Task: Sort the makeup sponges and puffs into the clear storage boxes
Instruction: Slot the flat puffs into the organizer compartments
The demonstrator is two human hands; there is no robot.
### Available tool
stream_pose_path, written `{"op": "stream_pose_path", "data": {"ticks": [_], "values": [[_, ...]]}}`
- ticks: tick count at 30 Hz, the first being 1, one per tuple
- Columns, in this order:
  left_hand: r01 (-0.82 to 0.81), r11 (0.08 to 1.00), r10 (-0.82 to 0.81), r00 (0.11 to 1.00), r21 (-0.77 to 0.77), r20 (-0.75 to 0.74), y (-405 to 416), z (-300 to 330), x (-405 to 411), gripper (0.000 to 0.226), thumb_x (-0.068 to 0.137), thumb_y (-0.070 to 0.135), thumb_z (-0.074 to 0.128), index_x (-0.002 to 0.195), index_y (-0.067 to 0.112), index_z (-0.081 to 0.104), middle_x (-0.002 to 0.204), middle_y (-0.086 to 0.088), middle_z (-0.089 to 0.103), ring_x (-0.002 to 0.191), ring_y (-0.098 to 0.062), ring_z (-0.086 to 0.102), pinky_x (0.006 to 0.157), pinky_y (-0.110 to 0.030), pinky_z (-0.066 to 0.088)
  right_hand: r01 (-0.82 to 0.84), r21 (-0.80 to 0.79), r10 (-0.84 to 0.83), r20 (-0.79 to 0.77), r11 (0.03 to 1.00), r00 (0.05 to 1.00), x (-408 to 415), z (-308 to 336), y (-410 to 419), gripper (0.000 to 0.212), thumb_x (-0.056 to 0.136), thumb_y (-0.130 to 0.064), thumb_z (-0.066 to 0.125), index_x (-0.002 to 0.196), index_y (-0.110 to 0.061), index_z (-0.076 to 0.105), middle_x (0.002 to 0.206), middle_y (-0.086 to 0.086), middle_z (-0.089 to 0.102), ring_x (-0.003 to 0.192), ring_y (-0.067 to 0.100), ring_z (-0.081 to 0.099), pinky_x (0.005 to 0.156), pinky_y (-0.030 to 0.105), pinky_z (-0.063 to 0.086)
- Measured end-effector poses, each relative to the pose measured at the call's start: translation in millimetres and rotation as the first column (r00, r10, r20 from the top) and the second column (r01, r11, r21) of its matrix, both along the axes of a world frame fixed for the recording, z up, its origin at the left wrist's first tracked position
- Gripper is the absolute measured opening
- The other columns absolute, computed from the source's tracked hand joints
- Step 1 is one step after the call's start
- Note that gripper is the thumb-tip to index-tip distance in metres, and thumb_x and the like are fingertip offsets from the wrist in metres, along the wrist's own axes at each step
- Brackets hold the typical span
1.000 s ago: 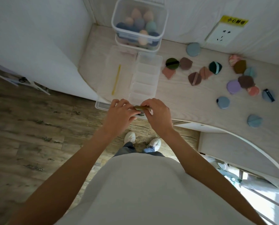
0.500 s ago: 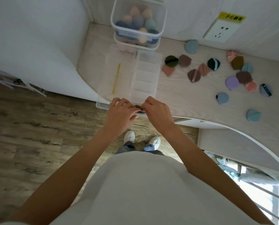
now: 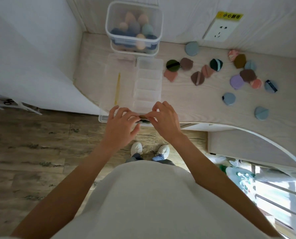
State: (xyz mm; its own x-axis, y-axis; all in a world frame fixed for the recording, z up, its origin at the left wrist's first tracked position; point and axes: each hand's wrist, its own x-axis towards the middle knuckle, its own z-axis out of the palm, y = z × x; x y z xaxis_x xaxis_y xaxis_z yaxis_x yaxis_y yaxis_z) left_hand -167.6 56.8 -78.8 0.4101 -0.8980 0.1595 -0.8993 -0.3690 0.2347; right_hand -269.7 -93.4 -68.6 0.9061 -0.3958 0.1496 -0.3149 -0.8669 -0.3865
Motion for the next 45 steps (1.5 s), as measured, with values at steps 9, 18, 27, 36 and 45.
{"op": "stream_pose_path", "data": {"ticks": [9,18,27,36,45], "values": [[-0.022,0.978,-0.055,0.934,-0.209,-0.353,-32,35,9,0.024,0.089,0.026,0.048,0.102,0.013,0.064,0.108,-0.001,0.061,0.102,-0.014,0.053,0.089,-0.023,0.041,0.100,0.417,-0.148,0.085,0.903,0.985,-14,19,-31,0.027,0.082,-0.015,0.068,0.108,-0.022,0.067,0.098,-0.002,0.056,0.073,0.002,0.050,0.066,0.010,0.040],[0.119,0.993,-0.111,0.774,-0.029,-0.623,-204,21,2,0.030,0.091,0.015,0.055,0.121,0.009,0.054,0.120,-0.006,0.058,0.109,-0.016,0.054,0.093,-0.024,0.041,0.614,0.232,-0.587,-0.180,0.754,0.789,-77,-19,-174,0.030,0.085,-0.007,0.057,0.113,-0.016,0.063,0.117,0.011,0.058,0.105,0.028,0.054,0.088,0.032,0.040],[0.008,0.994,0.048,0.874,0.113,-0.484,-310,-35,-16,0.024,0.092,0.017,0.051,0.115,0.011,0.057,0.117,-0.008,0.057,0.106,-0.022,0.053,0.087,-0.027,0.038,0.580,0.103,-0.501,-0.395,0.808,0.770,-116,-44,-226,0.041,0.087,-0.001,0.052,0.122,-0.020,0.056,0.129,0.015,0.044,0.114,0.034,0.040,0.092,0.039,0.038],[-0.122,0.937,0.299,0.766,0.328,-0.569,-312,-32,-3,0.028,0.085,0.017,0.064,0.111,0.008,0.058,0.099,-0.005,0.062,0.095,-0.019,0.057,0.078,-0.022,0.041,0.400,0.426,-0.355,-0.185,0.811,0.916,-100,-24,-224,0.029,0.091,-0.009,0.052,0.120,-0.013,0.056,0.109,0.012,0.067,0.095,0.029,0.063,0.079,0.029,0.044],[-0.459,0.880,0.234,0.643,-0.123,-0.729,-201,54,-8,0.020,0.081,0.008,0.068,0.092,0.019,0.055,0.084,0.015,0.059,0.073,0.009,0.058,0.069,-0.009,0.045,0.252,0.572,-0.316,0.014,0.781,0.949,-74,-13,-192,0.014,0.088,-0.010,0.058,0.101,-0.010,0.063,0.097,0.003,0.068,0.084,0.016,0.060,0.072,0.018,0.044]]}}
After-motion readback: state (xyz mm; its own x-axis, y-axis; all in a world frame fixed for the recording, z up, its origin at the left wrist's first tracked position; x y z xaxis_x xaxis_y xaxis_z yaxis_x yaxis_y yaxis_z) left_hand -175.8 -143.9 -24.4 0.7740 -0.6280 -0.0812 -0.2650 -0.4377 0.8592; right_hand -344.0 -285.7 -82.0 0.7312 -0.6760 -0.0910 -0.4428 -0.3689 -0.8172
